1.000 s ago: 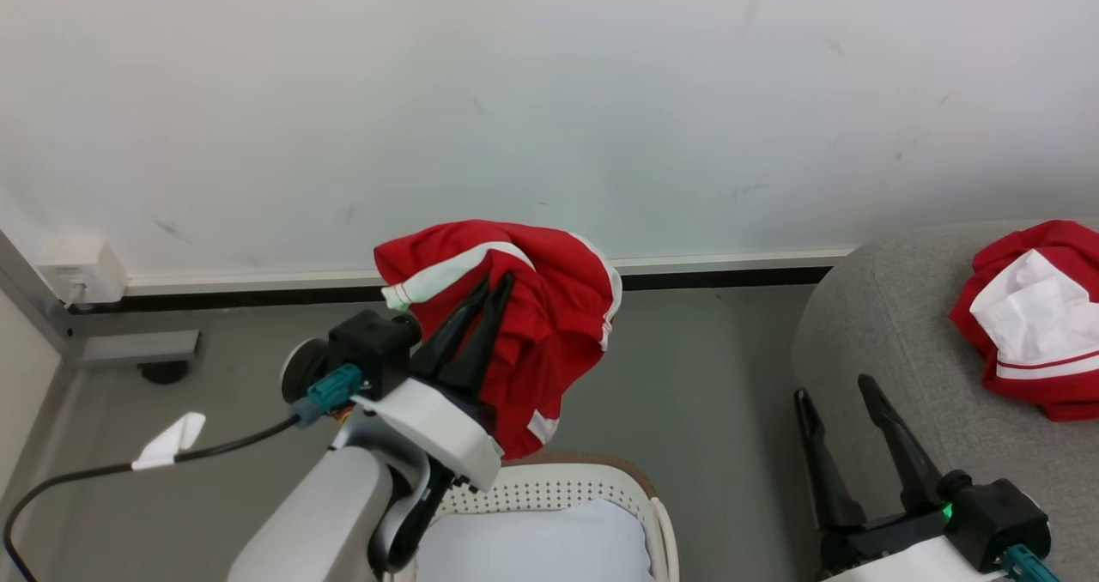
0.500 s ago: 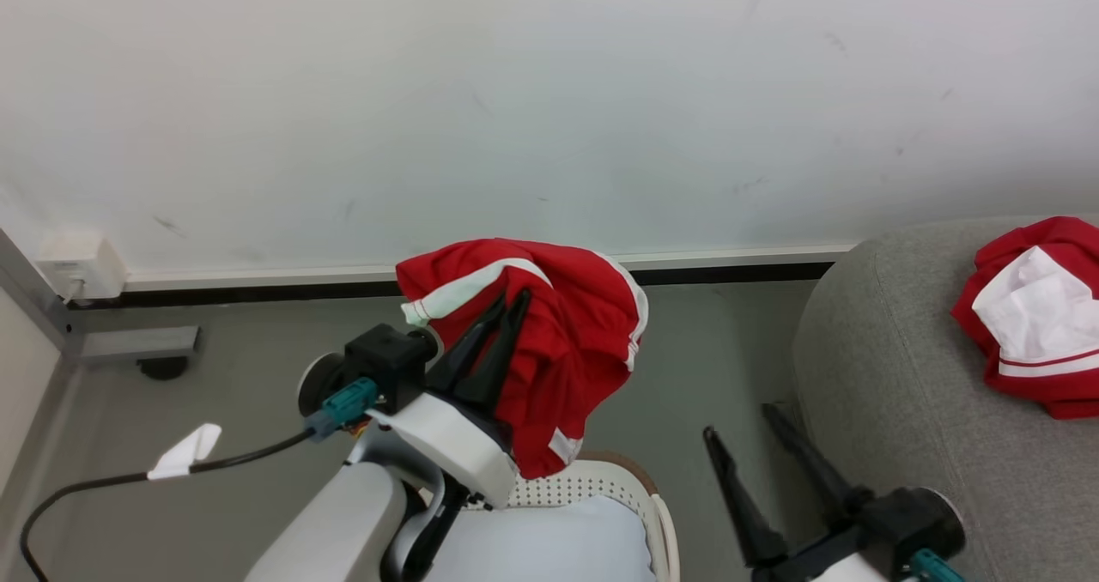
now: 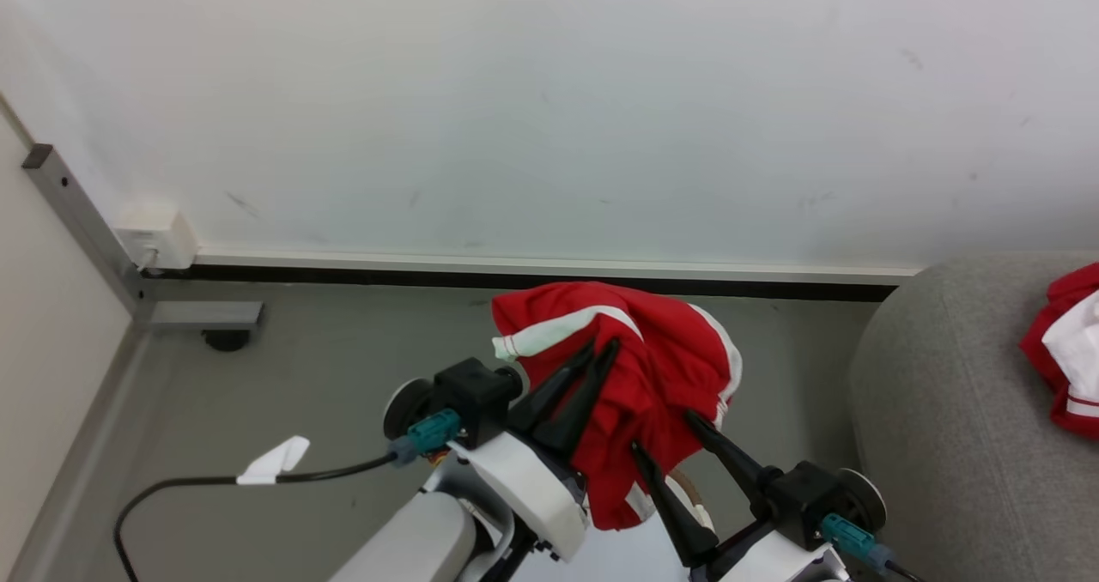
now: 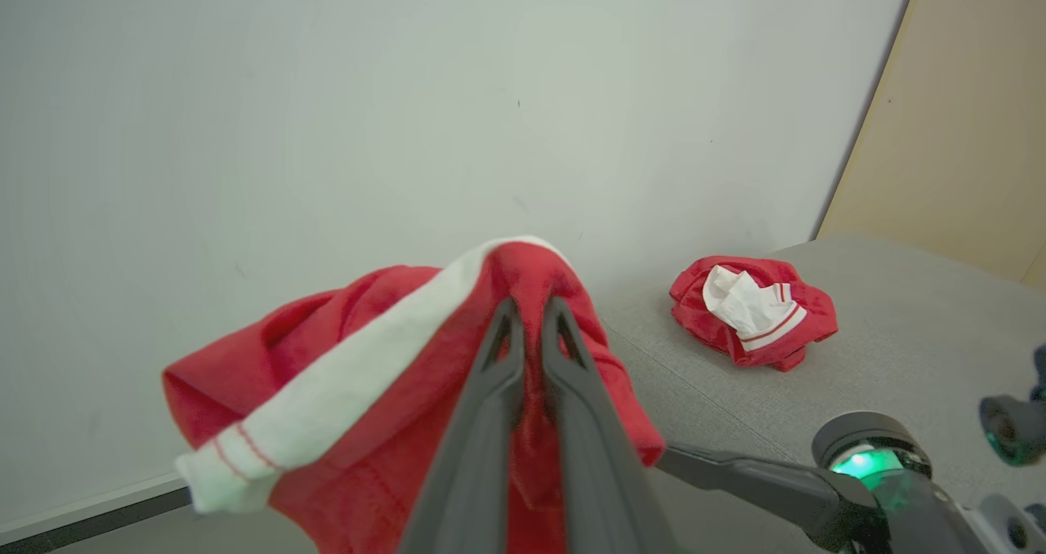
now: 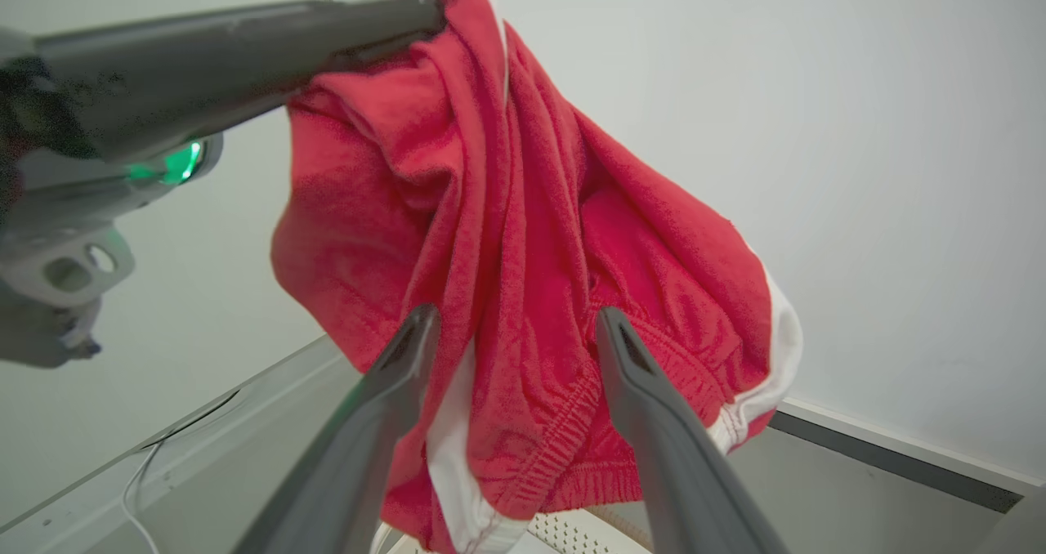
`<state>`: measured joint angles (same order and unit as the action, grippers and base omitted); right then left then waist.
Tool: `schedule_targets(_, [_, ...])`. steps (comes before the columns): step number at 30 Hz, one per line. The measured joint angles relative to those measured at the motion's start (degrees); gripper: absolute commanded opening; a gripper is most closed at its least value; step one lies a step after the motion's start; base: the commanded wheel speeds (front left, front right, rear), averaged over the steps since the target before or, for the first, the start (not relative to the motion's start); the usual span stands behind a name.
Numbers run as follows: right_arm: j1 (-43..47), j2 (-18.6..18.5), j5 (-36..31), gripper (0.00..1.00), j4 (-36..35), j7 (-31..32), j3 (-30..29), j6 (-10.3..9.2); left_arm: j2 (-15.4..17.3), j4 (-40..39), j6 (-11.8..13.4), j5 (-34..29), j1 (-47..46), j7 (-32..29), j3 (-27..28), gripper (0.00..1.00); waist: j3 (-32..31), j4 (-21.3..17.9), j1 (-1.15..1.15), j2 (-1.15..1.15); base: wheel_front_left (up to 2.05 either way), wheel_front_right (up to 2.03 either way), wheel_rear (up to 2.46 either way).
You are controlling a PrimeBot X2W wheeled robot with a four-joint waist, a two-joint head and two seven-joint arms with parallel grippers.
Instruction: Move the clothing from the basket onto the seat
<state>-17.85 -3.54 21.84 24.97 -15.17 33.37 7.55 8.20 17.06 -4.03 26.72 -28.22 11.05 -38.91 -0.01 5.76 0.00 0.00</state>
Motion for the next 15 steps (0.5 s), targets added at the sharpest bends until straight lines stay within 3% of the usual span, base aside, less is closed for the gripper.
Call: schedule_targets(15, [-3.37, 0.30, 2.54, 1.00, 7.88, 0.00, 2.02, 0.00, -1.99, 0.21, -1.85, 0.00, 1.12, -0.87, -6.93, 0.00, -0.93, 6.27, 0.00, 0.00, 0.00, 0.00, 0.00])
